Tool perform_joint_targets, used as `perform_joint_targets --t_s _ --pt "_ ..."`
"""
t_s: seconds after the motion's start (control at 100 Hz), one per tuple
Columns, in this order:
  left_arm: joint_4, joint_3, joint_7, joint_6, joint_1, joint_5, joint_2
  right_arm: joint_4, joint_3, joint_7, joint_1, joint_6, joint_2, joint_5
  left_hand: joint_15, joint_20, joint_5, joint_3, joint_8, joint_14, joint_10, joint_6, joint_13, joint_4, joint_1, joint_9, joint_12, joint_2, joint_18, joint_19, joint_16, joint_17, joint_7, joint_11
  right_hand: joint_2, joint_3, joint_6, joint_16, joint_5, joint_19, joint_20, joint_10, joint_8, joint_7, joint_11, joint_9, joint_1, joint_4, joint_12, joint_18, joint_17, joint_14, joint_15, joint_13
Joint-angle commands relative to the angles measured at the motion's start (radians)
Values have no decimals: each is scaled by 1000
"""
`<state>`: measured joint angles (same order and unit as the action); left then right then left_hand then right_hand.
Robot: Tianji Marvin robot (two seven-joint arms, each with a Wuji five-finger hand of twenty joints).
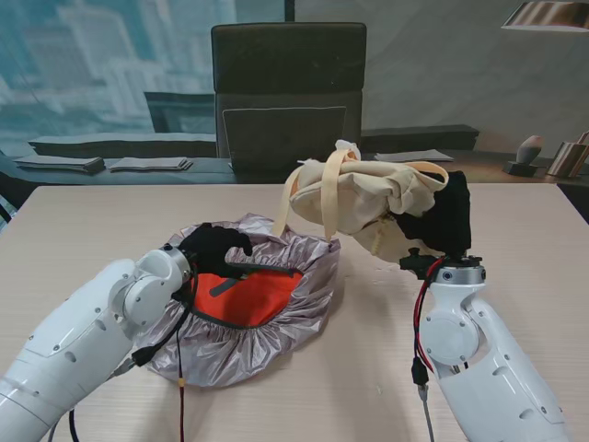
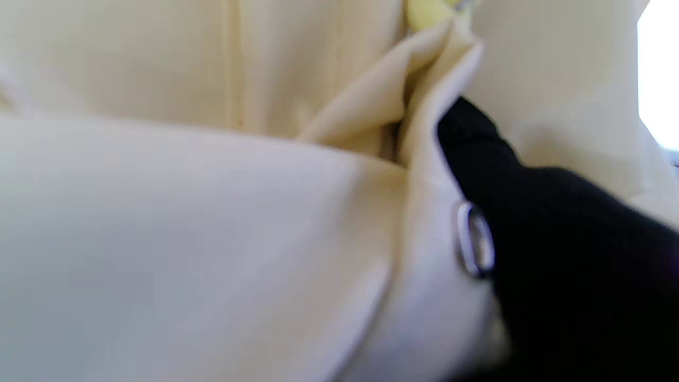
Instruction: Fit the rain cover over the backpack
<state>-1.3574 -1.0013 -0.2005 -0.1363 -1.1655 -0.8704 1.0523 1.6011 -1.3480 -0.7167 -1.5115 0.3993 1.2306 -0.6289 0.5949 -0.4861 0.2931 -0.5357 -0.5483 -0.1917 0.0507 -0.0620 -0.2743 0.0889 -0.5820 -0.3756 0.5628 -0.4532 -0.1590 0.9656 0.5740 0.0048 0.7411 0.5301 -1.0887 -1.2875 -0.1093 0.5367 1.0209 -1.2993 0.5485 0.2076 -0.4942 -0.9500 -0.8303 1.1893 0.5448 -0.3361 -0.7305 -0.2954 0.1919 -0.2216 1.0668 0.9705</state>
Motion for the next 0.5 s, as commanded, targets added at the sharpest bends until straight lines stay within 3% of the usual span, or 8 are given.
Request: perform_joint_targets --t_s 0.0,0.11,0.22,0.3,0.34,0.49 --pt "21 -7 11 26 -7 -47 -13 24 5 18 -14 12 5 2 -60 36 -76 81 97 1 13 14 64 -15 36 81 -55 15 -14 -67 -28 -58 -83 -69 101 -121 -116 7 66 -24 -2 39 -59 -131 -132 77 118 7 -78 8 -16 50 43 11" --pt "20 -9 -8 80 -13 -117 -23 52 8 43 -34 15 6 29 -186 119 -134 158 192 18 30 55 159 -27 22 169 -134 54 -34 -224 -108 -73 -166 -149 100 -121 -118 6 65 -25 -2 40 -60 -131 -132 77 121 8 -78 9 -12 49 43 11" --pt "19 -10 -58 127 -14 -172 -33 66 13 57 -49 24 4 31 -401 233 -142 285 299 36 46 79 201 -33 14 202 -242 88 -50 -470 -216 -67 -345 -348 102 -120 -118 7 65 -25 -2 39 -61 -130 -132 77 119 8 -77 9 -12 51 42 12" --pt "-6 -5 -152 211 -19 -186 -39 75 17 62 -58 23 4 38 -461 235 -137 523 366 14 81 111 219 -55 -41 222 -255 149 -89 -608 -219 -71 -482 -403 102 -119 -120 7 64 -25 -3 37 -62 -130 -132 77 119 8 -77 9 -12 51 42 12" --pt "-14 1 -177 255 -23 -192 -40 79 19 66 -62 22 4 43 -456 236 -138 546 386 -10 113 145 223 -54 -32 225 -246 152 -114 -639 -209 -78 -523 -399 101 -119 -120 7 64 -25 -3 39 -62 -130 -132 77 120 8 -77 9 -12 50 42 12" --pt "-13 21 -220 377 -33 -203 -42 84 28 71 -71 20 4 46 -475 222 -148 560 437 -34 149 209 228 -42 1 238 -260 139 -151 -726 -220 -88 -670 -430 101 -119 -120 8 65 -25 -3 39 -63 -129 -132 78 120 8 -77 6 -9 50 40 12"
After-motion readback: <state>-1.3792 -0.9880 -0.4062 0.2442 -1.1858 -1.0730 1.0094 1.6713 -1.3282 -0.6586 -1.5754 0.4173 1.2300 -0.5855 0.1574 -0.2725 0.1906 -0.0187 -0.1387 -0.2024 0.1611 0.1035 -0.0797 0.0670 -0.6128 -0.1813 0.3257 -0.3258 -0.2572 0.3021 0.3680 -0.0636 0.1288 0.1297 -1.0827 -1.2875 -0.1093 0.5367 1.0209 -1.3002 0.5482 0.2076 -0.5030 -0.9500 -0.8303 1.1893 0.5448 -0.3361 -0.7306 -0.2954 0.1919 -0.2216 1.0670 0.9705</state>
